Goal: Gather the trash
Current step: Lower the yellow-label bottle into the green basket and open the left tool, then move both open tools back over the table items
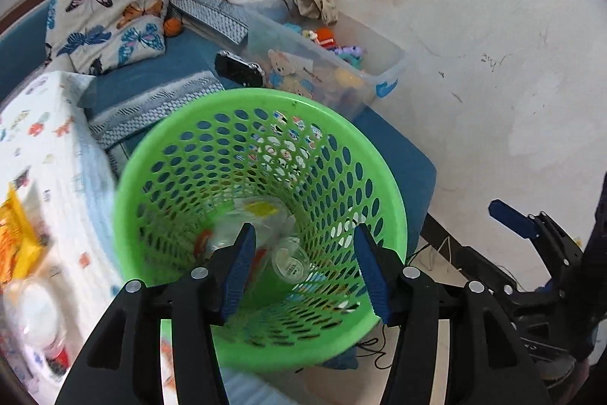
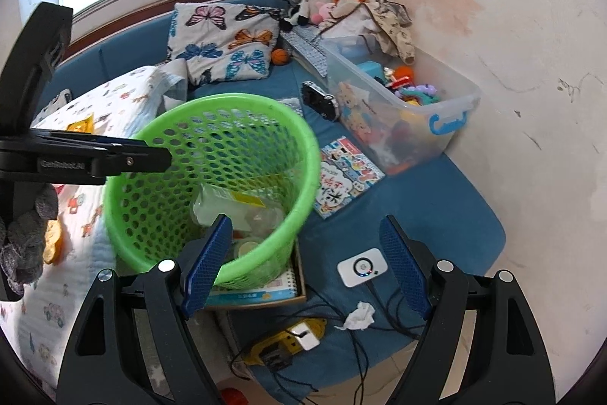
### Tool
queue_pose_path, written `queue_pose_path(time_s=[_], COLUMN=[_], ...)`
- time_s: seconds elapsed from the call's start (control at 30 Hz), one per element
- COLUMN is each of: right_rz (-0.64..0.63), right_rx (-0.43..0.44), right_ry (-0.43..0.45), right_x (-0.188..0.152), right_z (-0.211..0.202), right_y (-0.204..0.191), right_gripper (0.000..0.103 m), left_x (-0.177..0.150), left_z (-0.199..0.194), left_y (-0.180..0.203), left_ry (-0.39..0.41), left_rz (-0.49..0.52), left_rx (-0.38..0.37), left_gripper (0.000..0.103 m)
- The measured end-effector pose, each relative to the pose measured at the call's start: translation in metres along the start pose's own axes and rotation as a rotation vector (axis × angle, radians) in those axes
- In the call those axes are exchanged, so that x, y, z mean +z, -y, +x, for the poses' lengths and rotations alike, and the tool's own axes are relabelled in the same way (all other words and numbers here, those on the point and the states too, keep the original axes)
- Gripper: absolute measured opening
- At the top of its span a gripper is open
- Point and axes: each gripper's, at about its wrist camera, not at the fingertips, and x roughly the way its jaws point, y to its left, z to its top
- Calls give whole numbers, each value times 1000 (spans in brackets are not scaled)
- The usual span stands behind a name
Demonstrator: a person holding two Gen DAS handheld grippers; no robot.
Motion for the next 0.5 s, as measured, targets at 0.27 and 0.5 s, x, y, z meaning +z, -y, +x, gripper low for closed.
queue_pose_path(time_s=[0.27,0.5], right_rz=[-33,-107], right_rx=[77,154], right_ry=[25,18], right_x=[-2,-7], right_z=[-16,-20], right_y=[-39,-89], right_gripper=[80,80], left_x=[-35,-72], left_z=[-58,-102], left_y=[-28,-49], left_ry=[72,132], left_rz=[-37,-49], left_rx=[54,140], left_gripper=[52,52])
